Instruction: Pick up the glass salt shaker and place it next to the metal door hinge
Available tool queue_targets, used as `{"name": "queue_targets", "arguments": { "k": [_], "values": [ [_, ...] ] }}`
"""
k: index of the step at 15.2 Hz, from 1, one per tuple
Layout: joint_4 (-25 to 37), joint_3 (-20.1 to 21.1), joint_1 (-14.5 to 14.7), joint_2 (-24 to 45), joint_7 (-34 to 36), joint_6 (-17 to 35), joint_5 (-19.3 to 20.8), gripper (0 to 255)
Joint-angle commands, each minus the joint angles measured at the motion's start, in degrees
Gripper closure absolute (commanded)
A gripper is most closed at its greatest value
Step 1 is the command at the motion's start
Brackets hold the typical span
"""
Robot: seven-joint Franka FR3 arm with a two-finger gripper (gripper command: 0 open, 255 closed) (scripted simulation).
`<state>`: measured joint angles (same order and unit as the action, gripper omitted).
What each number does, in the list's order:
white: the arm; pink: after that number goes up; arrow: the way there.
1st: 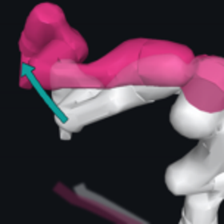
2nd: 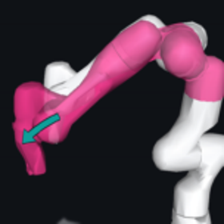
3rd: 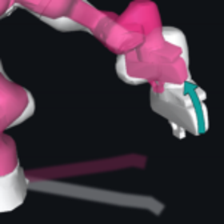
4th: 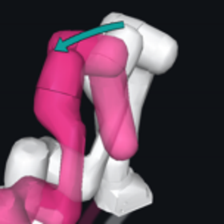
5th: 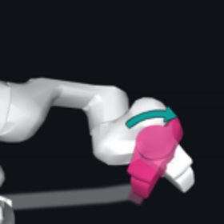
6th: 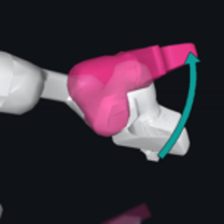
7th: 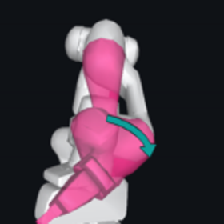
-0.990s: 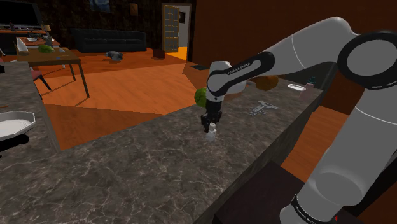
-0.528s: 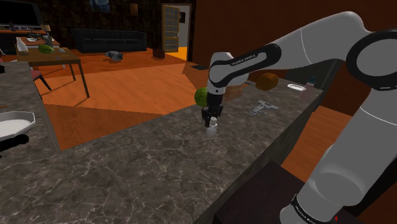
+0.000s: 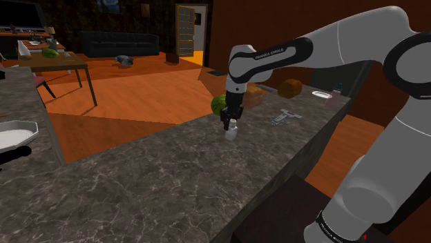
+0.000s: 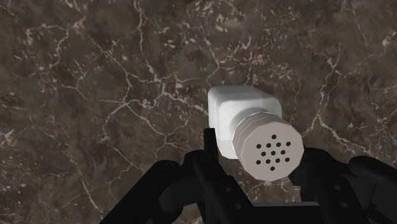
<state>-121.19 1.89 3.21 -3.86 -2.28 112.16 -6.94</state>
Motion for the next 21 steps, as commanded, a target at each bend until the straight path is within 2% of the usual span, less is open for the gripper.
{"name": "queue_targets", "arguments": {
  "k": [1, 12, 21],
  "values": [
    [1.14, -0.01, -0.01, -0.54, 0.19, -1.70, 0.06, 255],
    [7.31, -0.12, -0.09, -2.15, 0.95, -9.45, 0.31, 255],
    [5.79, -7.08, -5.83, -3.84, -11.01, -10.78, 2.52, 255]
  ]
}}
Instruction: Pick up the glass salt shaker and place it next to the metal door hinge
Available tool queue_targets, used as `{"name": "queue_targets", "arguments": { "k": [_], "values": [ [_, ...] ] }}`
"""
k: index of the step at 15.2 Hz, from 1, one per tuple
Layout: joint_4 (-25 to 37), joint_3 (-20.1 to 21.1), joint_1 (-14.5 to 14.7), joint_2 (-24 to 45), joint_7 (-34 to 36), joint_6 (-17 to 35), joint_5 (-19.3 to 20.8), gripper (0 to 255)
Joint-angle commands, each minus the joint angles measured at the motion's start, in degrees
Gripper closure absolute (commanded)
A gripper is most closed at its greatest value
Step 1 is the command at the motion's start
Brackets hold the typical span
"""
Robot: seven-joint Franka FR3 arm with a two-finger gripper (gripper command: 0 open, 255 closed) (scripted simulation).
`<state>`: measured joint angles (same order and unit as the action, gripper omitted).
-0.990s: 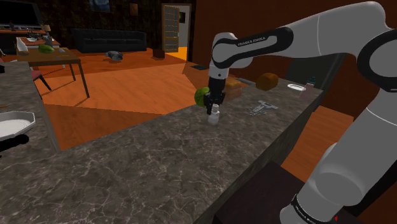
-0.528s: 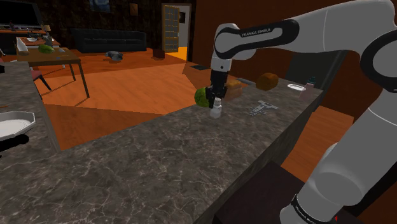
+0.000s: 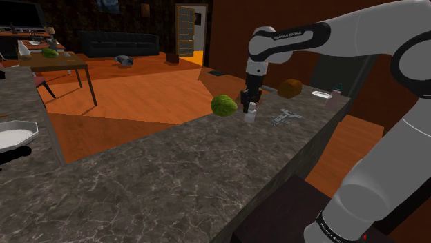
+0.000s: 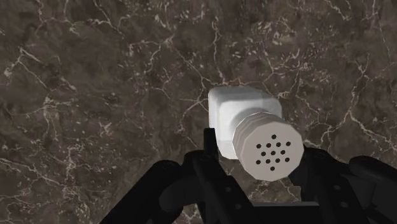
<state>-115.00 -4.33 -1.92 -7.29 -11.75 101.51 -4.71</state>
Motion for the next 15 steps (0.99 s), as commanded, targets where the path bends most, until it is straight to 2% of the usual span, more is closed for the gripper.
{"name": "queue_targets", "arguments": {
  "k": [1, 8, 15],
  "values": [
    [-0.25, -1.64, -1.34, -0.31, -2.88, -0.30, 0.55, 255],
    [2.61, -7.13, -5.76, 1.99, -12.36, -1.51, 2.03, 255],
    [8.71, -12.33, -10.29, 7.15, -22.08, -3.07, 2.31, 255]
  ]
}}
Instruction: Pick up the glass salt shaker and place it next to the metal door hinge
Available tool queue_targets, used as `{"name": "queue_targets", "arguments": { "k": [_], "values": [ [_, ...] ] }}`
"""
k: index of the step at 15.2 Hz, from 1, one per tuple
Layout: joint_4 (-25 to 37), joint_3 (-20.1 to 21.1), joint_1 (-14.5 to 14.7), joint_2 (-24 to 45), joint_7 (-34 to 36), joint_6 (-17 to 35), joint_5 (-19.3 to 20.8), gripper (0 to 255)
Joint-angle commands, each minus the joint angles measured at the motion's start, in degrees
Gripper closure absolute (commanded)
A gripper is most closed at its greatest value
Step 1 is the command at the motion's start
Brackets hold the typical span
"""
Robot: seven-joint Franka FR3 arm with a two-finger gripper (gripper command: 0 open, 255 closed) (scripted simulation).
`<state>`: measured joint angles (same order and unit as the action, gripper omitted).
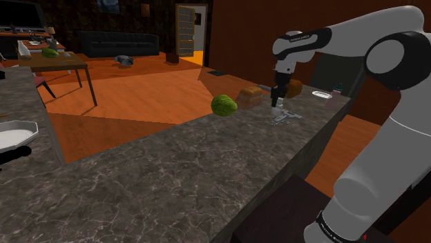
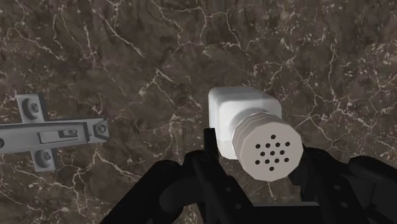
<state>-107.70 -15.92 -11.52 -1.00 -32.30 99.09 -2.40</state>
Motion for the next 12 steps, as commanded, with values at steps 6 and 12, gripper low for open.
{"name": "queue_targets", "arguments": {
  "k": [6, 12],
  "values": [
    [9.46, -4.60, -5.10, 7.59, -9.97, -2.66, -1.21, 255],
    [20.73, -7.45, -10.68, 16.54, -18.17, -5.92, -3.87, 255]
  ]
}}
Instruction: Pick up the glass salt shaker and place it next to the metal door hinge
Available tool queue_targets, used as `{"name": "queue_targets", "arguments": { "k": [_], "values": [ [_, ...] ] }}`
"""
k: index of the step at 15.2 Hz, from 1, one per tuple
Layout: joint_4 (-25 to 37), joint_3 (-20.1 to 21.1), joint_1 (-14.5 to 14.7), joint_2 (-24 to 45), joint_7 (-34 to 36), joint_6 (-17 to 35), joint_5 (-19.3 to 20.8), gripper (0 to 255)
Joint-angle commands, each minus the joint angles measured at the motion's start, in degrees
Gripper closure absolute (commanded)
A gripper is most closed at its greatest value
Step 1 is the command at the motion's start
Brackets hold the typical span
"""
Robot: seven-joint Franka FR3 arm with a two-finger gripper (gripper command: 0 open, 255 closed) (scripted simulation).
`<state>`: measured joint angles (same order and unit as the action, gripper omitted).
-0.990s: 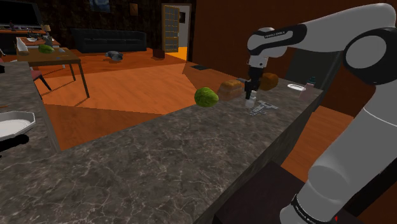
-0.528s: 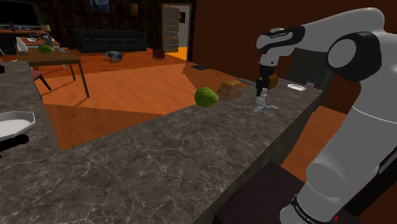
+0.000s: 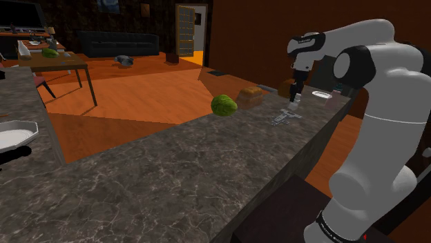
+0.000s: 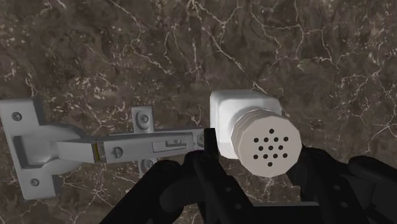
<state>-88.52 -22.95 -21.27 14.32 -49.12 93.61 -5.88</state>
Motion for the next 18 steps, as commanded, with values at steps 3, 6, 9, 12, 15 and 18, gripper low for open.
{"name": "queue_targets", "arguments": {
  "k": [3, 6, 9, 12, 15, 18],
  "values": [
    [6.25, -1.09, -3.54, 5.32, -4.31, -1.45, -1.74, 255],
    [3.91, -1.00, -3.38, 5.30, -4.37, 0.86, -1.76, 255],
    [1.76, -0.92, -3.24, 5.43, -4.47, 3.12, -1.84, 255],
    [-0.22, -0.84, -3.15, 5.68, -4.59, 5.32, -1.98, 255],
    [-2.03, -0.74, -3.09, 6.05, -4.73, 7.46, -2.18, 255],
    [-3.70, -0.63, -3.06, 6.53, -4.91, 9.56, -2.42, 255]
  ]
}}
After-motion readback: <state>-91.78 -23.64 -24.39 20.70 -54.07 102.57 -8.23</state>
